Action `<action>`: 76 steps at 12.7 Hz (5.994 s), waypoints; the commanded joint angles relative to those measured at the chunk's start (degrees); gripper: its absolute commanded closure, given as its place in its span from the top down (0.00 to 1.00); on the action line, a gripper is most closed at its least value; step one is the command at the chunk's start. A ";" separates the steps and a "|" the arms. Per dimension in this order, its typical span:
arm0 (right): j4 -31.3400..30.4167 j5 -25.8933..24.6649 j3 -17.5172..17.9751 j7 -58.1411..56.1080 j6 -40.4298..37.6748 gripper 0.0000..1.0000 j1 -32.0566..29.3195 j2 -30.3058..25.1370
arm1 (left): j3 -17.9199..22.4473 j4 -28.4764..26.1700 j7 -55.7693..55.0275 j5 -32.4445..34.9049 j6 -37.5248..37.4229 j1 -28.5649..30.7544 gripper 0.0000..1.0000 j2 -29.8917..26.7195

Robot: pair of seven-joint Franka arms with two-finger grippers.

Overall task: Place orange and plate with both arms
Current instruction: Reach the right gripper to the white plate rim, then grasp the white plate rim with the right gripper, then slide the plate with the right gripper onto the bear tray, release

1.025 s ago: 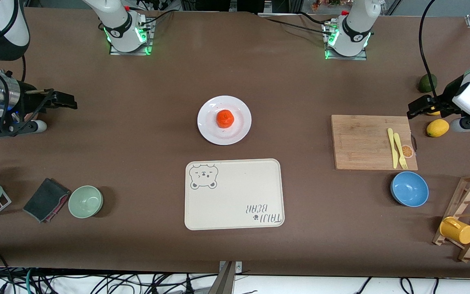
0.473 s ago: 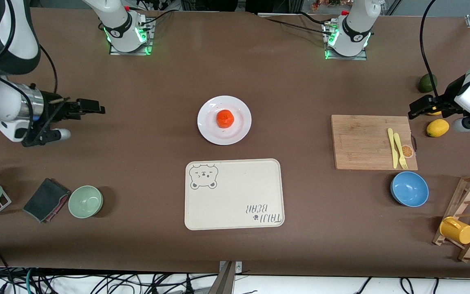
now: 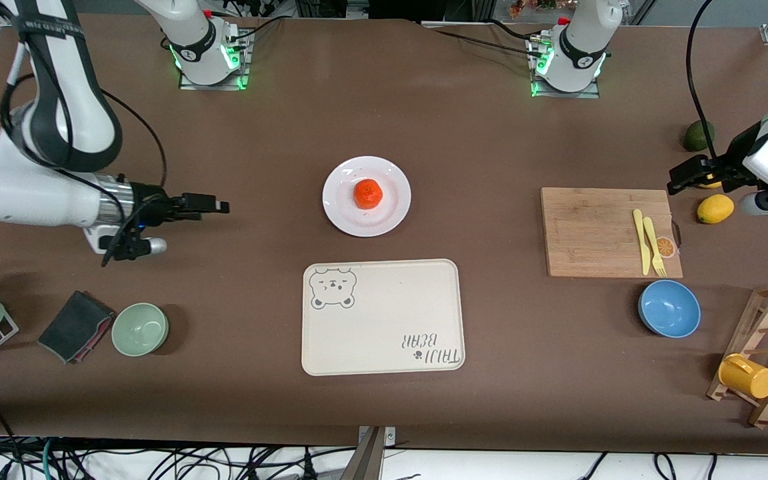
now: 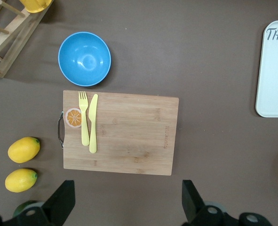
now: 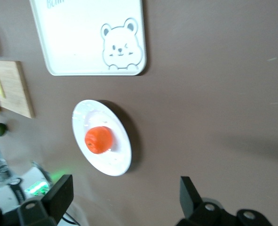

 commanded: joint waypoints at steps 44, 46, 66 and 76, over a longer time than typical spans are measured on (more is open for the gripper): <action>-17.17 60.86 23.62 -45.81 42.26 0.00 3.85 13.76 | -0.11 1.03 0.38 -0.49 -1.03 -0.65 1.00 1.39; -16.03 60.60 23.36 -45.73 42.17 0.00 3.68 13.50 | -0.11 1.03 0.38 -0.49 -1.03 -0.65 1.00 1.39; 28.00 43.46 18.61 -28.85 42.09 0.00 3.59 40.03 | -0.11 1.03 0.38 -0.49 -1.03 -0.65 1.00 1.39; 28.19 37.40 16.86 -29.99 42.26 1.00 2.89 40.75 | -0.11 0.94 0.38 -0.49 -1.03 -0.65 1.00 1.39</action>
